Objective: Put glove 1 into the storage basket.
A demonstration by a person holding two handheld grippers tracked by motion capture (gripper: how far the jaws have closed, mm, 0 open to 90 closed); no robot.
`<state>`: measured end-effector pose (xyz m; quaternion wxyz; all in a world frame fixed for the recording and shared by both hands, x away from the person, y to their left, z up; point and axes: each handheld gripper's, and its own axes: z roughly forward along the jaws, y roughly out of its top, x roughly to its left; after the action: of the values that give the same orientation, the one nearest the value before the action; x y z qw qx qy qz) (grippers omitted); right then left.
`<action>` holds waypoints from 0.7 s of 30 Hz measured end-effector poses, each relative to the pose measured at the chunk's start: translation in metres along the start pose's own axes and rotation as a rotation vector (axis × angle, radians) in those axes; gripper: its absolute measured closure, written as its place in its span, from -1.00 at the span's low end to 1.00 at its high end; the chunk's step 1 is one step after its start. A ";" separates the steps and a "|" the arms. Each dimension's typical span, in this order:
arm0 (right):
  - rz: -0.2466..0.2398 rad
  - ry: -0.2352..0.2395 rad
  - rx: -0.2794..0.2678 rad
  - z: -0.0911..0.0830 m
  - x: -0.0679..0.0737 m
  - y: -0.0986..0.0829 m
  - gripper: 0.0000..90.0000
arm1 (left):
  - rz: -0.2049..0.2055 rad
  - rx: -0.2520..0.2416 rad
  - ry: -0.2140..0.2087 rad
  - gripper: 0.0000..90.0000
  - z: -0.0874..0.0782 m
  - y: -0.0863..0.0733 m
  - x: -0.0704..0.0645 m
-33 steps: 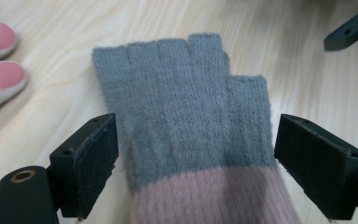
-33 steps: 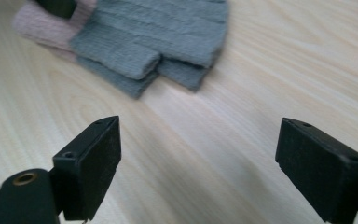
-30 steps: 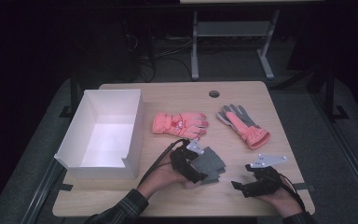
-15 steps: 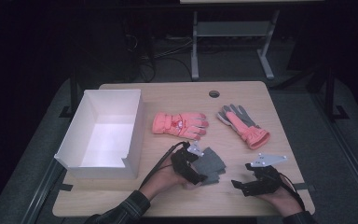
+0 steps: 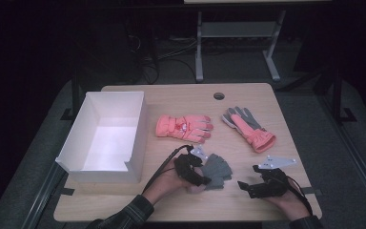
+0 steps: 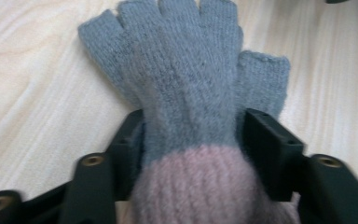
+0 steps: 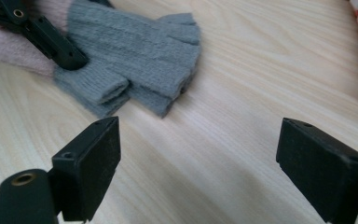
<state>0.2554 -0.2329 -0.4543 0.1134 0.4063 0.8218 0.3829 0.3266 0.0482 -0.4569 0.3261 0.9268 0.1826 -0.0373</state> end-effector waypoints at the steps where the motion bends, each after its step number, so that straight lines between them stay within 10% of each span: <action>1: -0.001 -0.004 -0.002 0.000 -0.001 0.000 -0.70 | -0.002 0.002 -0.005 0.07 0.000 0.000 0.000; 21: 0.013 -0.036 -0.031 -0.001 -0.006 -0.002 -0.70 | -0.053 -0.007 -0.041 0.38 -0.020 0.008 0.006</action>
<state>0.2573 -0.2385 -0.4558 0.1318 0.4168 0.8109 0.3889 0.3344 0.0568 -0.4384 0.3319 0.9196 0.2003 -0.0641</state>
